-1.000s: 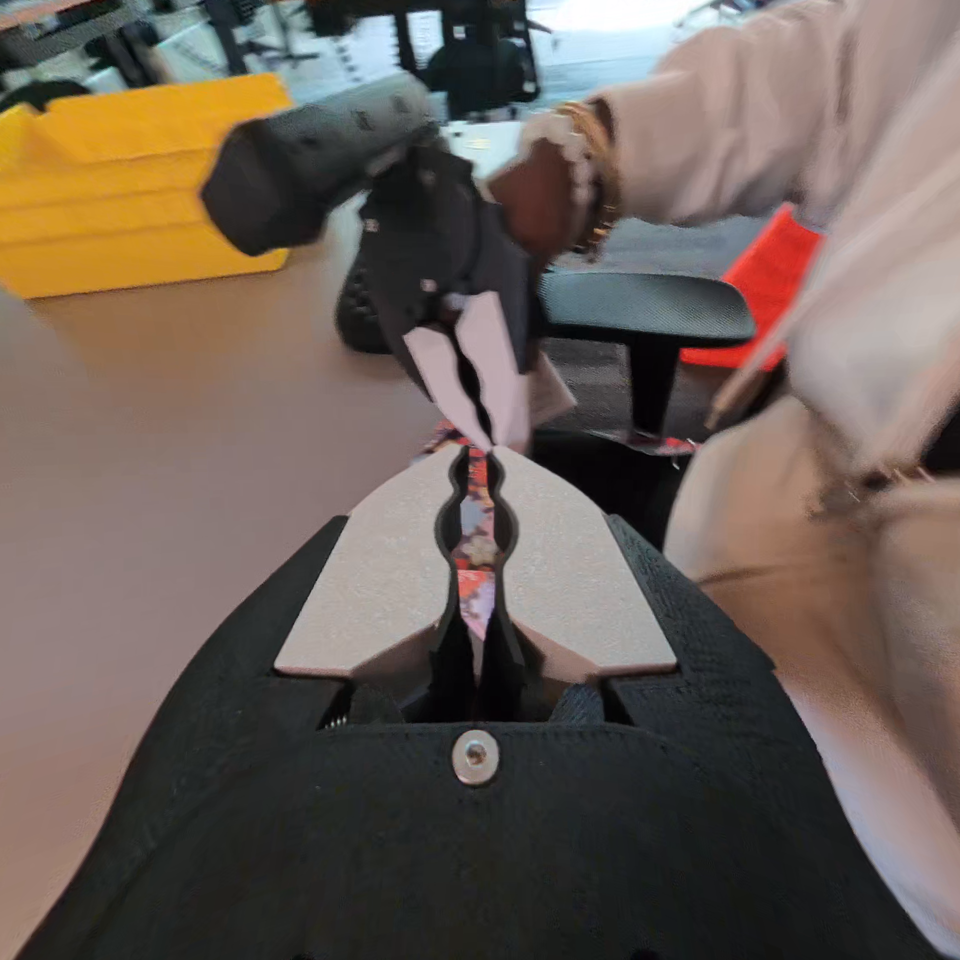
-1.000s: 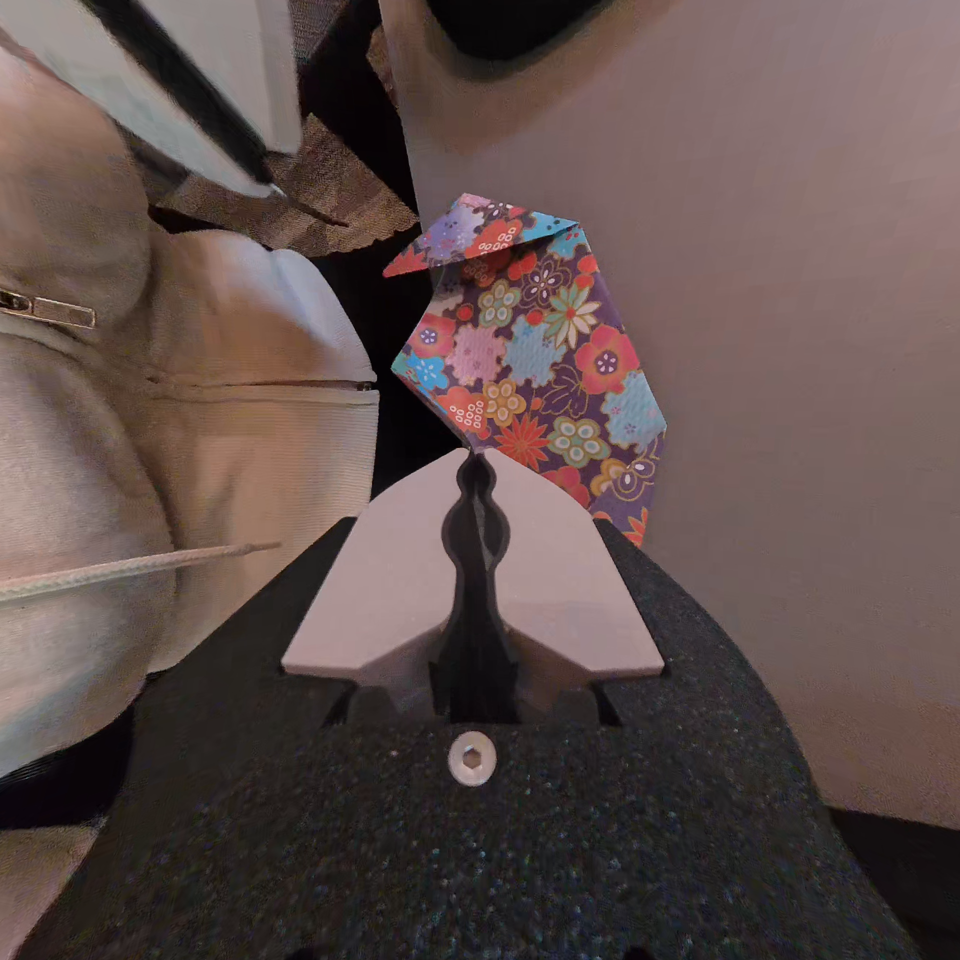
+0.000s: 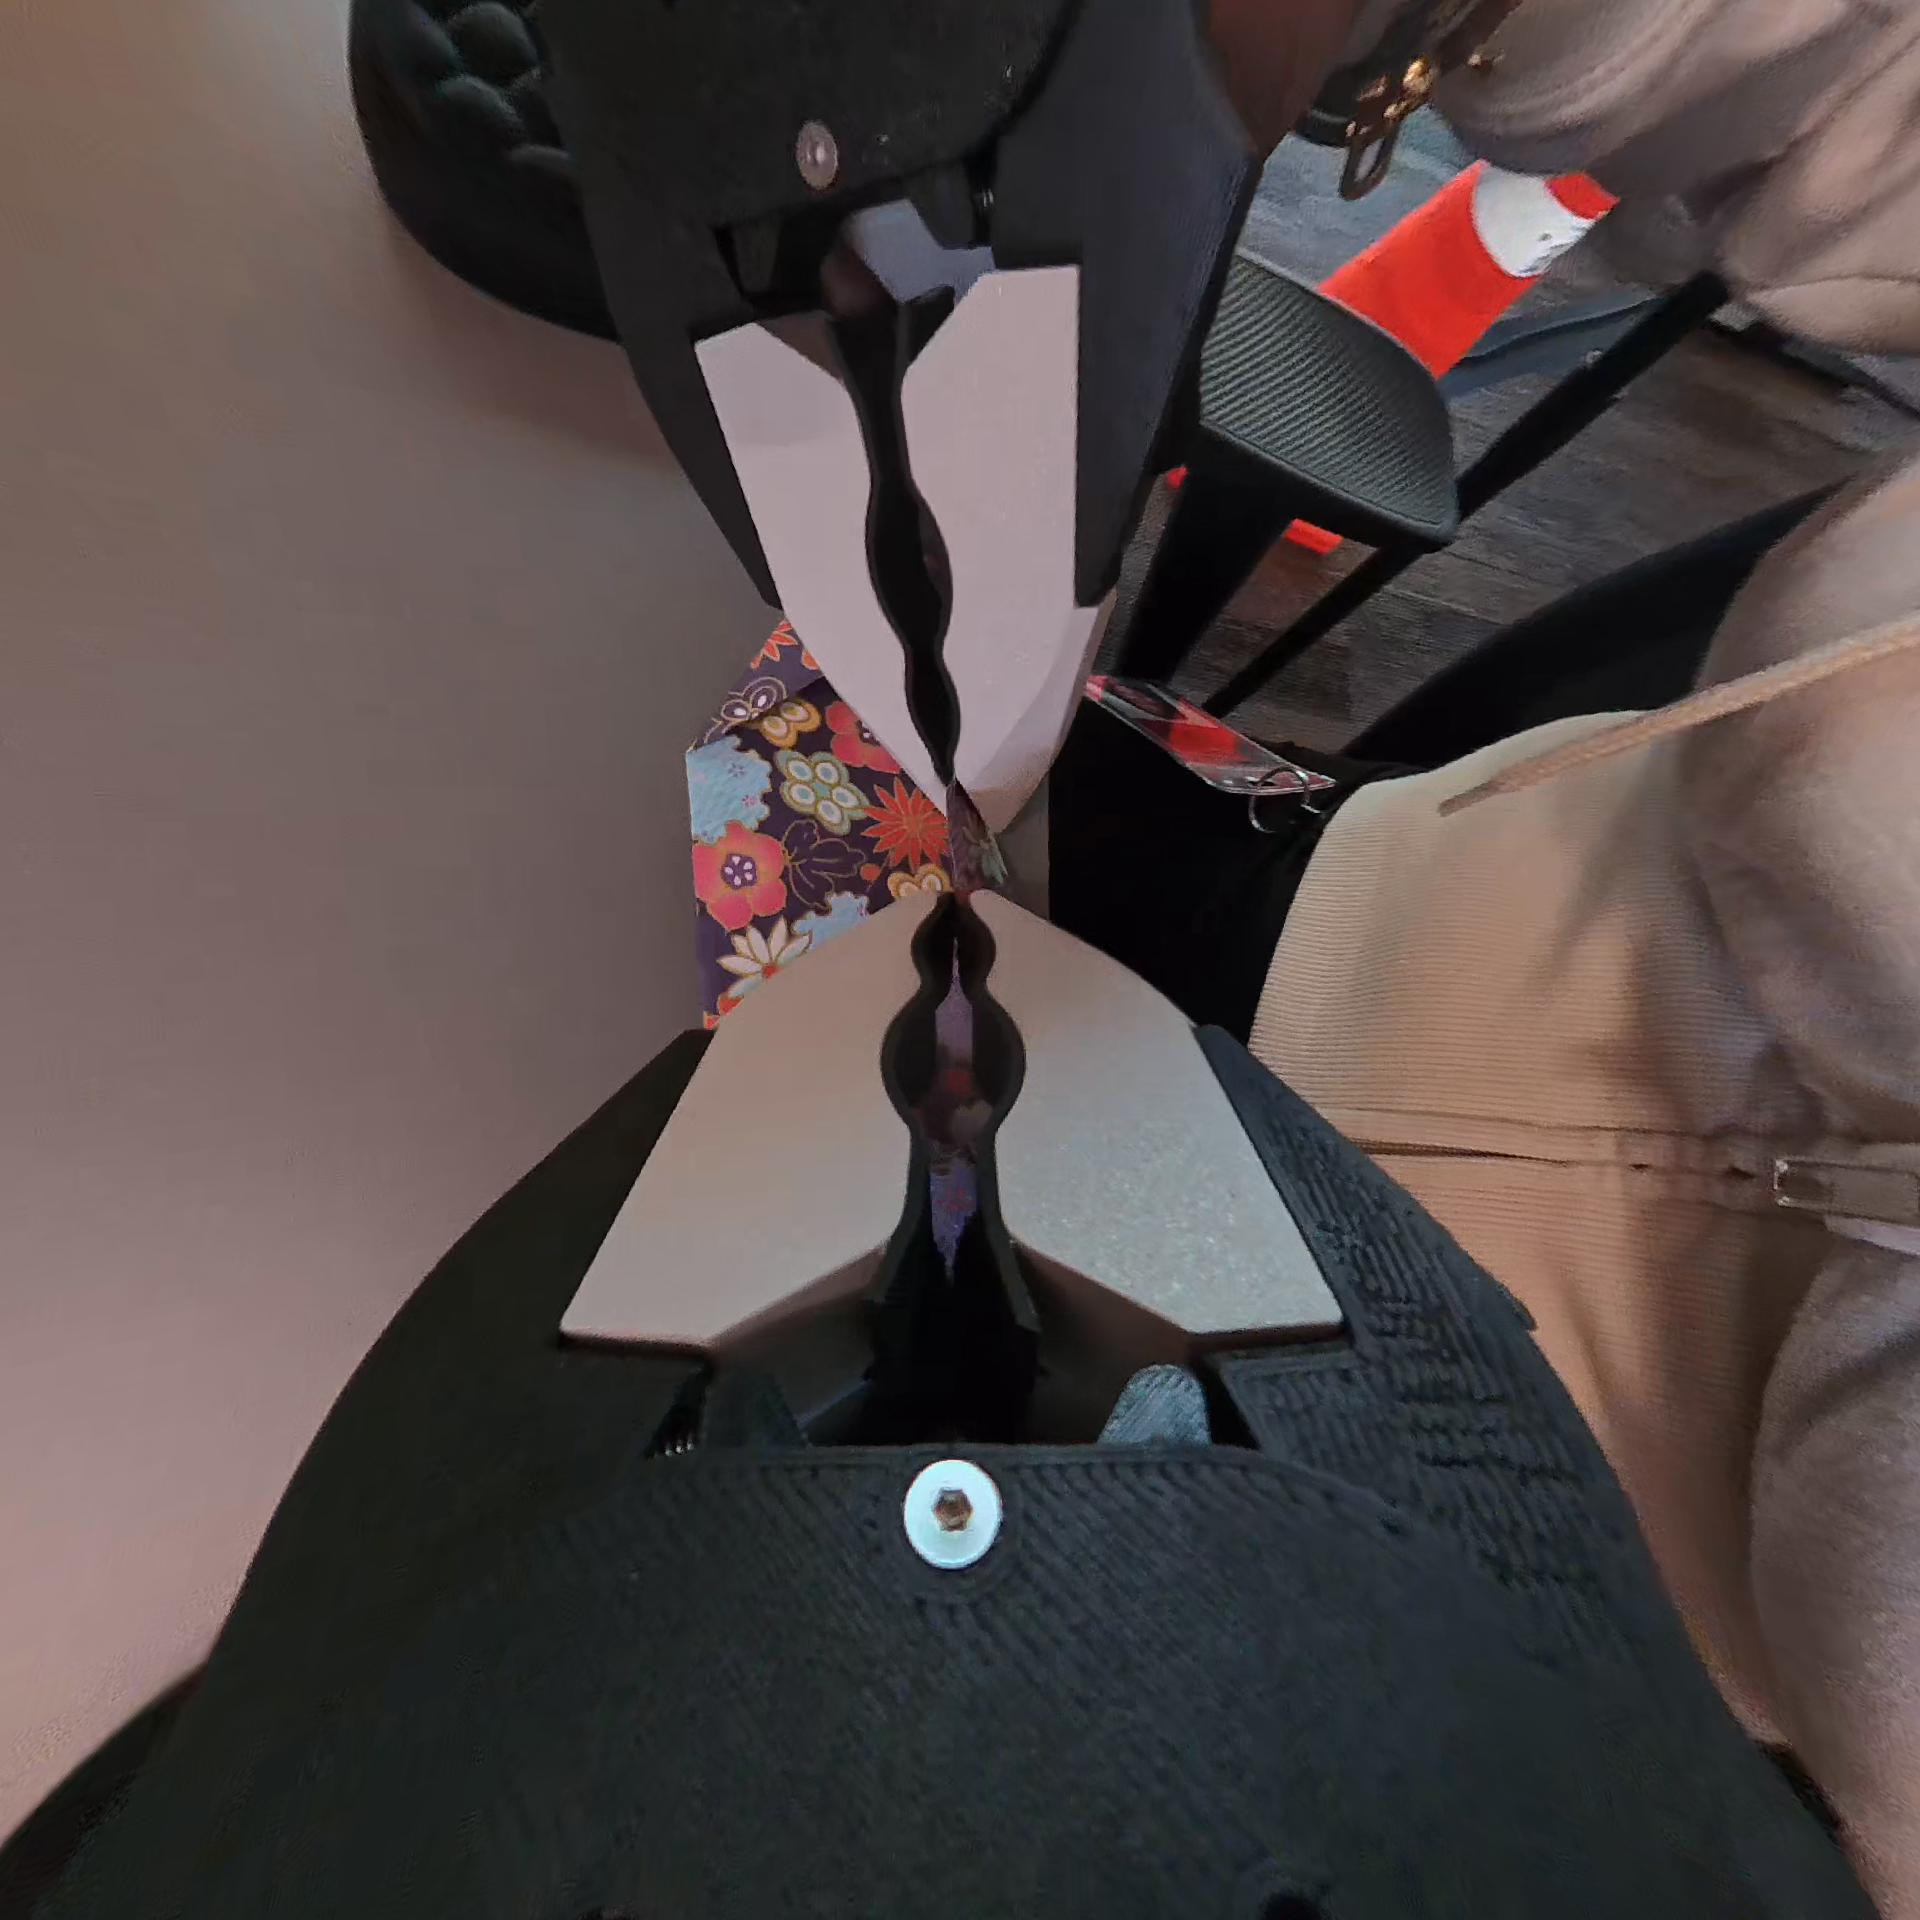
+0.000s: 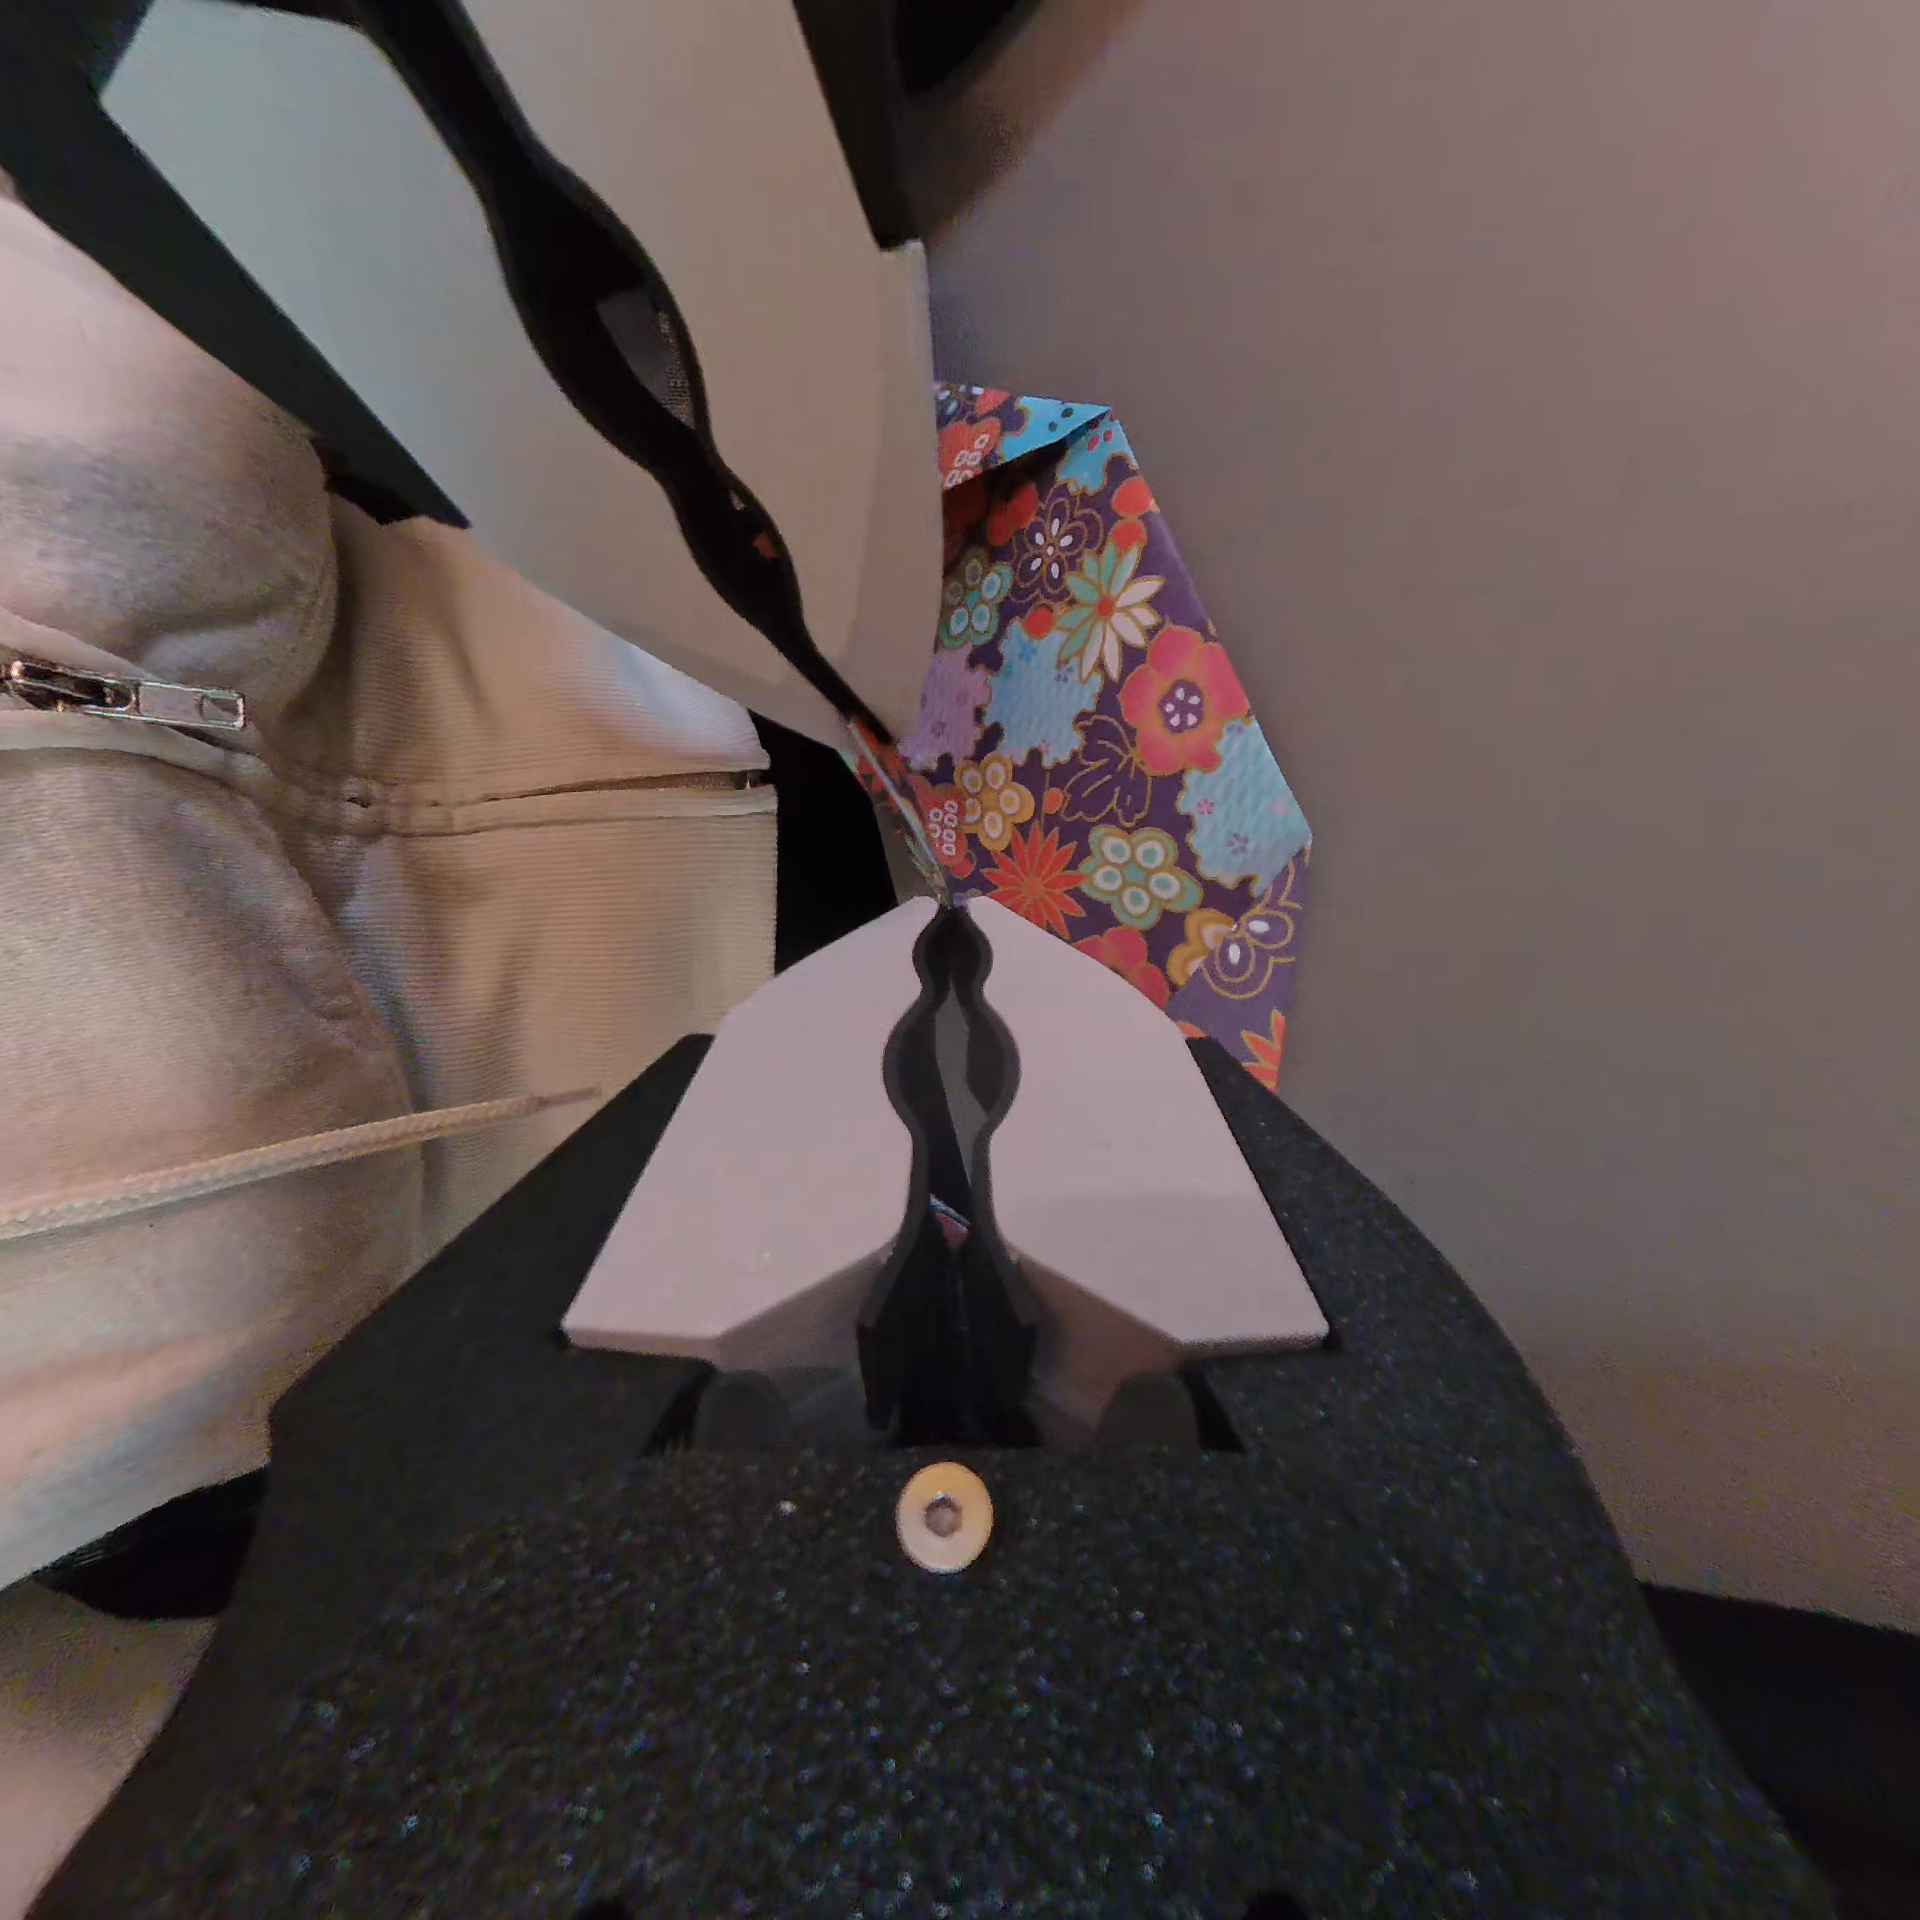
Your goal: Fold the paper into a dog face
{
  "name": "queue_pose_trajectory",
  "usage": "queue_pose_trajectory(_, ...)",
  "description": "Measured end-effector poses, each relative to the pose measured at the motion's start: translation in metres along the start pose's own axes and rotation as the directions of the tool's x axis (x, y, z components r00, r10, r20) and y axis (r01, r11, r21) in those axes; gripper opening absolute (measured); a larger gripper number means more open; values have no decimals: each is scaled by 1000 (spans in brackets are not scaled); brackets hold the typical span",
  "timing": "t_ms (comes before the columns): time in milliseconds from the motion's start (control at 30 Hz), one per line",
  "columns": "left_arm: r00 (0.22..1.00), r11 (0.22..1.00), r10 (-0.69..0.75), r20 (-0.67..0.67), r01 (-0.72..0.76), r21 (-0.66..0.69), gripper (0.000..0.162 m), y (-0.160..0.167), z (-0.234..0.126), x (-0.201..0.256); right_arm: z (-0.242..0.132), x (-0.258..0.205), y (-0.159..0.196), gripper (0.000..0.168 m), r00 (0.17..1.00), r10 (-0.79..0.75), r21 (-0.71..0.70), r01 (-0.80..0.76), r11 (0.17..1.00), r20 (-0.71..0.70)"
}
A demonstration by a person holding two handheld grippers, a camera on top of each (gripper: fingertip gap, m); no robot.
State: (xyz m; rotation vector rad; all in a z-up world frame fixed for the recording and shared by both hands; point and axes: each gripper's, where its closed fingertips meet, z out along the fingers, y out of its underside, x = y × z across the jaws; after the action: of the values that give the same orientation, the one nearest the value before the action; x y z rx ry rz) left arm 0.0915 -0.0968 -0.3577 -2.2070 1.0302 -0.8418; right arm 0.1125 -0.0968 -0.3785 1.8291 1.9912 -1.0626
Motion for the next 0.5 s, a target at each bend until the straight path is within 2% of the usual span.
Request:
queue_pose_trajectory(133,992,1000,20,-125,-20,3,0,-5,1,2,-1,1,1,0,998,-52,-10,52,999,-21)
queue_pose_trajectory(333,993,994,-27,-117,14,-111,0,6,10,-12,-4,1,-2,9,991,-115,31,118,993,-66)
queue_pose_trajectory(433,992,989,-45,-114,28,-145,0,10,13,-13,-16,1,-9,14,959,-220,107,241,965,-178)
queue_pose_trajectory(500,993,987,-52,-107,35,-160,0,12,14,-14,-29,2,-15,13,887,-321,166,390,906,-333)
